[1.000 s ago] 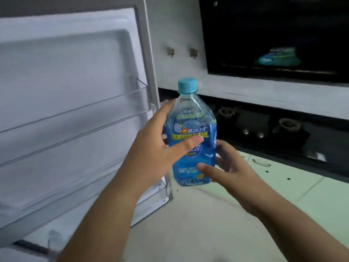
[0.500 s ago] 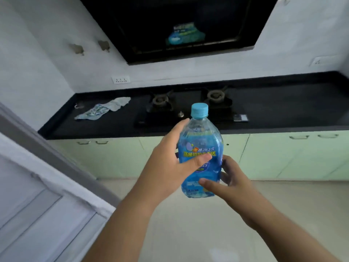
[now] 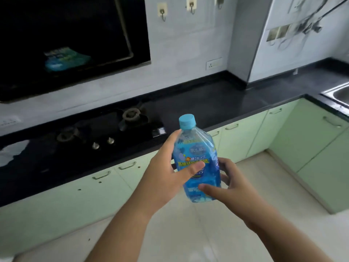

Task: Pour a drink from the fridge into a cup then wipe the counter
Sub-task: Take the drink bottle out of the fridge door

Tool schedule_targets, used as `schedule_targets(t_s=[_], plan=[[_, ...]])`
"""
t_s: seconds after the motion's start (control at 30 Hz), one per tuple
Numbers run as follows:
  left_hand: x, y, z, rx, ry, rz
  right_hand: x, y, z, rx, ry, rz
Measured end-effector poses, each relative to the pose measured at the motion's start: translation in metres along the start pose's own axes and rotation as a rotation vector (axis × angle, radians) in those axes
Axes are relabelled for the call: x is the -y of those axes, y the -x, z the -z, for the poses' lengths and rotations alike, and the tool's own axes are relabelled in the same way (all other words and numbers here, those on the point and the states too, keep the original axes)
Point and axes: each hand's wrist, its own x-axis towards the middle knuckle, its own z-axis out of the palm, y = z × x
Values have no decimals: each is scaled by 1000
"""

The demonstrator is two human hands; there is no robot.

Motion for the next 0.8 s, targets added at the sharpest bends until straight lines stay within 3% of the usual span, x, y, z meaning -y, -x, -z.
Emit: schedule_targets(t_s=[0.33, 0.8], plan=[[12, -143, -72, 323, 101, -43, -6, -61, 84, -278, -22, -92], [45, -402, -103, 586, 160, -154, 21, -258, 151, -539, -58, -168]])
